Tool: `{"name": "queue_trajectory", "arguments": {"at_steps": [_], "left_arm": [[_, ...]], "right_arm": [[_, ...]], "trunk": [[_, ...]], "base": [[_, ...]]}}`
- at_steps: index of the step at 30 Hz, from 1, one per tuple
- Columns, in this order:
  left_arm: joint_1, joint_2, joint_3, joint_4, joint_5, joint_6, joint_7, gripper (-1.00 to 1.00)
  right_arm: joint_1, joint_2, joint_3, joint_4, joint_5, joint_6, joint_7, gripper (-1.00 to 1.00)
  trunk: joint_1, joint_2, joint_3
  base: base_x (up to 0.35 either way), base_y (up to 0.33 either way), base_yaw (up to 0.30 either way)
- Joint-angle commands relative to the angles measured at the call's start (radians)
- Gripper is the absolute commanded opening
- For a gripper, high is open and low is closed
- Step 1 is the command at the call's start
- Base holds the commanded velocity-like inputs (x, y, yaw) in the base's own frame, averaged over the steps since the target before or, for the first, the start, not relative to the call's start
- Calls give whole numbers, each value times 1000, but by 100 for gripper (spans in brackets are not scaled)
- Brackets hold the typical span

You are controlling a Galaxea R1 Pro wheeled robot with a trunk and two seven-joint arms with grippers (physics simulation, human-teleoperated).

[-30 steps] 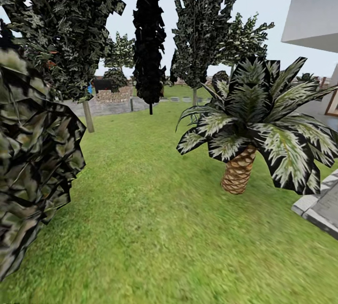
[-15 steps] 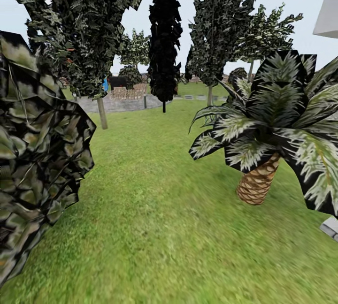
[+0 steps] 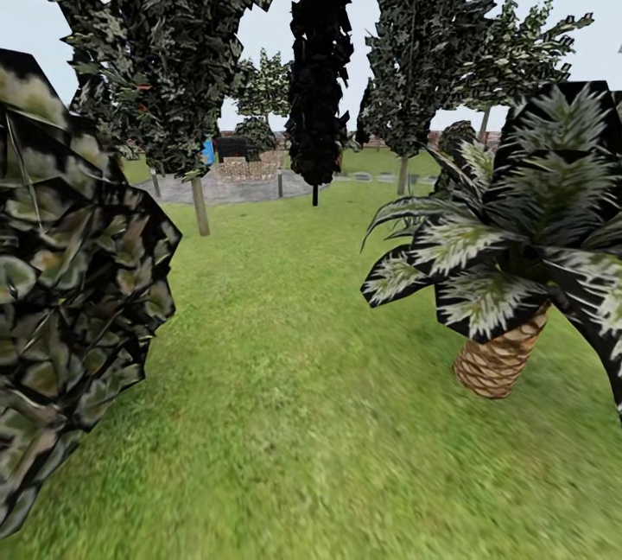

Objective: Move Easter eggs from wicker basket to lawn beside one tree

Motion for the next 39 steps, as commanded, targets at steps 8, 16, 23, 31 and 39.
{"name": "queue_trajectory", "arguments": {"at_steps": [8, 16, 23, 31, 39], "left_arm": [[-1, 0, 1, 0, 3, -4, 1, 100], [-1, 0, 1, 0, 3, -4, 1, 100], [-1, -1, 2, 0, 3, -4, 0, 100], [-1, -2, 2, 0, 3, -7, 1, 100], [0, -2, 2, 0, 3, -8, 1, 100]], "right_arm": [[-1, -6, 1, 3, -7, 2, 4, 100], [-1, -4, 0, 1, -11, -4, 4, 100], [-1, -2, -1, 1, -16, -4, 2, 100], [-1, -2, -1, 0, -17, -4, 2, 100], [-1, -2, -1, 0, -17, -4, 2, 100]], "trunk": [[1, -2, -2], [1, -2, -3], [1, -2, -9], [1, -2, -16], [1, -2, -22]], "base": [[331, -74, 2], [331, -74, 29], [331, -74, 196], [331, -87, 227], [331, -112, 223]]}}
